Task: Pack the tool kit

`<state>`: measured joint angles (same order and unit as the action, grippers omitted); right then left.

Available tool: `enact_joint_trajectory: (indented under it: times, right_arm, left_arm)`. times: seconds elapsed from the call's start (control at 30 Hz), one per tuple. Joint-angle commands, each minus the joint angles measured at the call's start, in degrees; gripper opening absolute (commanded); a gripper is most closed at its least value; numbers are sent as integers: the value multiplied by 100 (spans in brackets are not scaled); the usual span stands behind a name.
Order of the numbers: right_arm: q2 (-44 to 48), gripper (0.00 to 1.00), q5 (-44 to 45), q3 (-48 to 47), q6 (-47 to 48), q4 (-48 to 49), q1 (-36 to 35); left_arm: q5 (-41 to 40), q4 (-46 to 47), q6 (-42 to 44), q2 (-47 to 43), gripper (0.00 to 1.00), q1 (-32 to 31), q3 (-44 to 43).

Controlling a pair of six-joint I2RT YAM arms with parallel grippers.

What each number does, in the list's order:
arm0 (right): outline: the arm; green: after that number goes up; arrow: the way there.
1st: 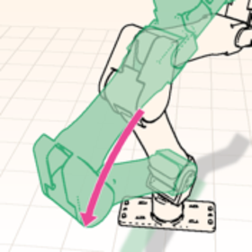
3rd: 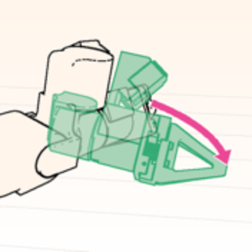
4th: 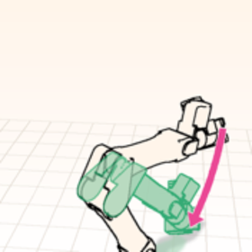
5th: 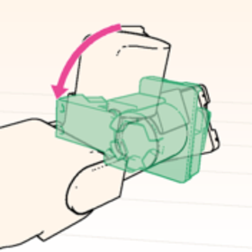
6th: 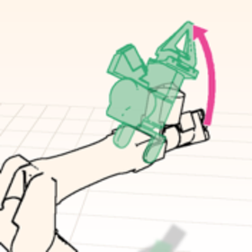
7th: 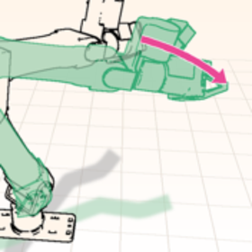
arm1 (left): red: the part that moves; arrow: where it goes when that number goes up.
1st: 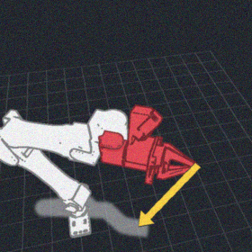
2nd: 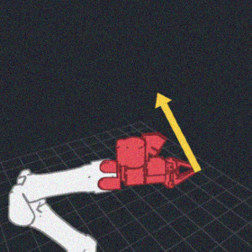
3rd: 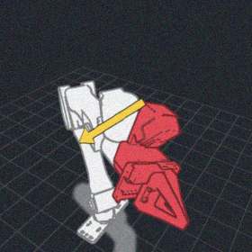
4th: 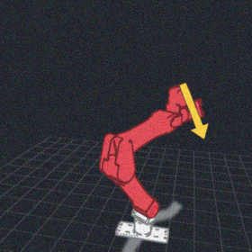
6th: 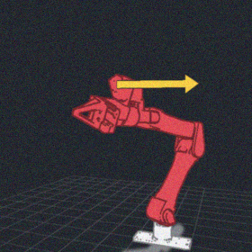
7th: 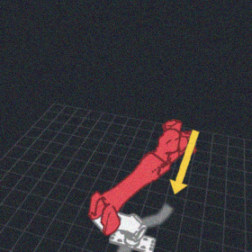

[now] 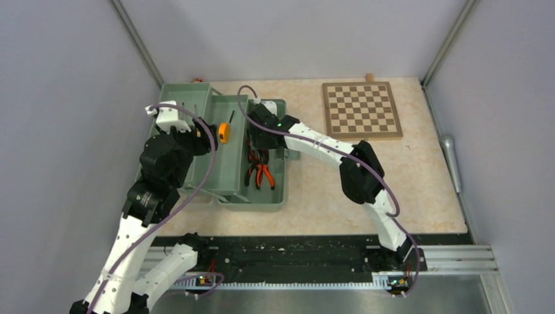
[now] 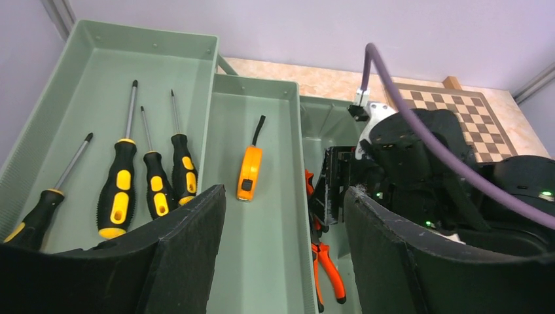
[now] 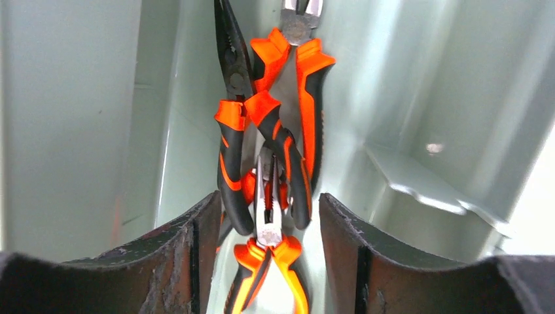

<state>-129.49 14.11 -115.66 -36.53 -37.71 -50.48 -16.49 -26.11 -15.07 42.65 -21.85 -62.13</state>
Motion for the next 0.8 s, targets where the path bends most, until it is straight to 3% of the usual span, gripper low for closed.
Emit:
enact_joint_trajectory:
  times: [0.0, 0.27, 0.53, 0.77]
  right_arm:
    - [1113, 58, 391, 355, 166, 487, 10]
    - [2809, 77, 1247, 2070, 472, 1412, 87]
    - [4449, 80, 1418, 4353, 96, 2107, 707]
    - [5228, 80, 1606, 5231, 84, 2124, 856]
  left_arm:
    - [277, 119, -100, 179, 71, -13, -157]
    - [1054, 68, -371, 802, 72, -19, -338]
    - [1973, 463, -927, 1805, 74, -5, -421]
    - [2304, 860, -1221, 2747, 75, 403, -535]
